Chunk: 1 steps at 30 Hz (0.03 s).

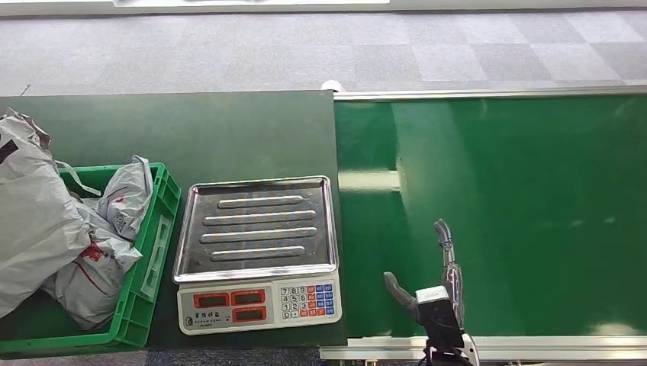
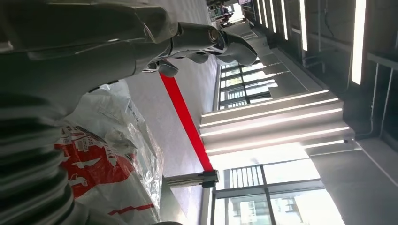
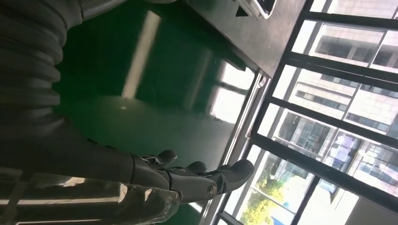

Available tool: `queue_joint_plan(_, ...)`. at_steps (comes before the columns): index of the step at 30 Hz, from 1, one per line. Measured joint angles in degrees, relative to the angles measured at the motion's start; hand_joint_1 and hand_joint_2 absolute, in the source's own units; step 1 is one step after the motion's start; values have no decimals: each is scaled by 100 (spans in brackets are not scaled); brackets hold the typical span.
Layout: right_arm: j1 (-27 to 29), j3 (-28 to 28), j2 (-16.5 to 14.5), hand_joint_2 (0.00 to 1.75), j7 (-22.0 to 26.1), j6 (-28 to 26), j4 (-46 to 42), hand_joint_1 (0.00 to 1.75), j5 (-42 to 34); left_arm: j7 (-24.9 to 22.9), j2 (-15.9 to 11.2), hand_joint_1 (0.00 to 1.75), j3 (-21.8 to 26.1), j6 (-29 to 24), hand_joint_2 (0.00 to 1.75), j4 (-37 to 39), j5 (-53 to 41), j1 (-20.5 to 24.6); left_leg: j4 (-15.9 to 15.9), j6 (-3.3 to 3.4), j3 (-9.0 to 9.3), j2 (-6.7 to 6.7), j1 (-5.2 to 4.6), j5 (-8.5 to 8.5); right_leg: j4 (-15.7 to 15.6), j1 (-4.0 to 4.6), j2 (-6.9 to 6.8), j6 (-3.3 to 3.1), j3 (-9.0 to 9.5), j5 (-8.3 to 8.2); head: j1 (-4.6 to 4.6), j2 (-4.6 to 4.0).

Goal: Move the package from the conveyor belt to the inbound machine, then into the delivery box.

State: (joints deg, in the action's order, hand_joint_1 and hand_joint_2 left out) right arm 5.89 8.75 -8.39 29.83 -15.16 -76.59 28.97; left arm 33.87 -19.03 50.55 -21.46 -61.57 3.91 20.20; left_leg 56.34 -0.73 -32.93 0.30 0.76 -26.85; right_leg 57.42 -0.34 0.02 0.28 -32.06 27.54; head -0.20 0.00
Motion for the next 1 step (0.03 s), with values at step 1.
queue_joint_plan(1, -1, -2, -1, 175, 0, 40, 0, 0, -43, 26, 27, 0, 11, 39, 175, -57, 65, -22, 0, 0, 0, 0, 0, 0, 0, 0, 0, 0, 0, 0, 0, 0)
